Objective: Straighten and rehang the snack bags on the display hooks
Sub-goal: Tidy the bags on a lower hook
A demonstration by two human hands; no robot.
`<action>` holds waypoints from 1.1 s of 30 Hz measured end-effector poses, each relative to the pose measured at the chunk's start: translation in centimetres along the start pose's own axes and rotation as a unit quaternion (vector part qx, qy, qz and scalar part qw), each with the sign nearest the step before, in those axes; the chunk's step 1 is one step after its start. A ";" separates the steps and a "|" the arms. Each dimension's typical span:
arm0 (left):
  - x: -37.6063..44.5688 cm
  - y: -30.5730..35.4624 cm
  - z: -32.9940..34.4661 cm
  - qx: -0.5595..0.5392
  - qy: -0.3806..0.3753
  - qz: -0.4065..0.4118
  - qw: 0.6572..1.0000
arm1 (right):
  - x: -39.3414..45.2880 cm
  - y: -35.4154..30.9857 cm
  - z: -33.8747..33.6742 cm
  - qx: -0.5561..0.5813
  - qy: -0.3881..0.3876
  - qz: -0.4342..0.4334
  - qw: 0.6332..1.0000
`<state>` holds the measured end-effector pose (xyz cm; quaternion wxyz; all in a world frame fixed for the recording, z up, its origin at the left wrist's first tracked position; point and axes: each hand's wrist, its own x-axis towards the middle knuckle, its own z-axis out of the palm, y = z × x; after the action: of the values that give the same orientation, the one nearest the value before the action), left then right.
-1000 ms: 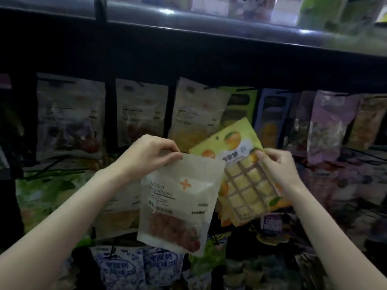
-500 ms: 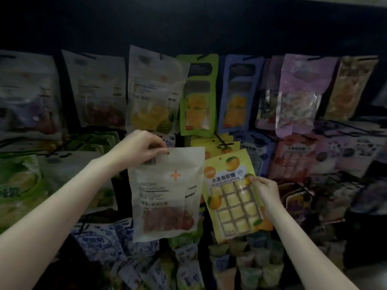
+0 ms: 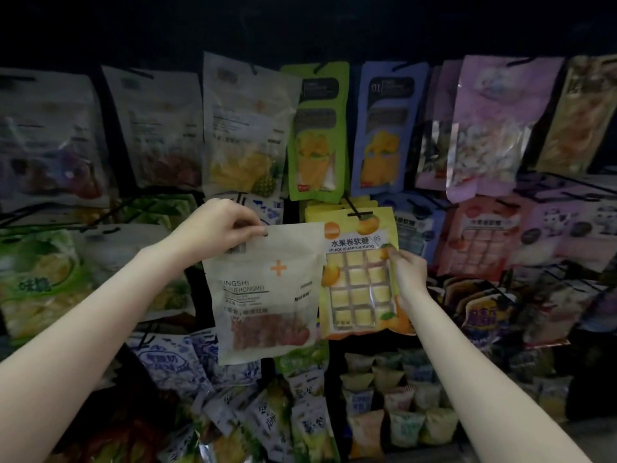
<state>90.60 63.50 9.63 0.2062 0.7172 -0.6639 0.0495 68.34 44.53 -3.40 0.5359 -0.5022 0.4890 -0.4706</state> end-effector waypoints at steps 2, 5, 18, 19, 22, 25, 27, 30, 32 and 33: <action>0.0 0.1 0.0 -0.001 0.000 0.000 1.000 | 0.2 0.0 -0.2 0.004 -0.005 0.024 1.000; 0.0 0.2 0.2 -0.005 -0.006 -0.001 1.000 | 0.4 0.4 -0.7 0.002 -0.019 0.051 0.999; 0.0 0.4 0.6 -0.010 -0.002 -0.002 1.000 | -0.2 0.8 -0.1 -0.010 0.013 0.015 1.000; 0.0 0.4 0.6 -0.011 -0.001 -0.002 1.000 | -0.1 0.7 -0.1 -0.007 0.015 0.013 1.000; 0.0 0.4 0.7 -0.012 -0.003 -0.003 1.000 | 0.1 0.1 0.2 -0.023 0.025 0.021 0.999; 0.2 0.6 0.9 -0.013 -0.004 0.000 1.000 | 0.6 -0.6 0.7 -0.079 0.029 0.037 0.996; 0.4 0.6 0.9 -0.018 -0.005 -0.001 1.000 | 0.8 -1.2 1.0 -0.170 0.031 0.029 0.985; 0.7 0.4 0.9 -0.027 -0.002 0.005 1.000 | 0.0 -2.6 1.3 -0.206 0.066 -0.066 0.974; 0.9 0.2 0.7 -0.035 0.000 0.005 0.999 | -1.8 -4.4 1.6 -0.158 0.073 -0.194 0.966; 1.1 0.1 0.5 -0.040 0.002 0.003 0.999 | -2.7 -5.2 1.9 -0.134 0.064 -0.254 0.956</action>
<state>90.55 62.30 9.52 0.2360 0.7063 -0.6670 0.0245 69.99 47.14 2.01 0.2947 -0.6457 0.4370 -0.5525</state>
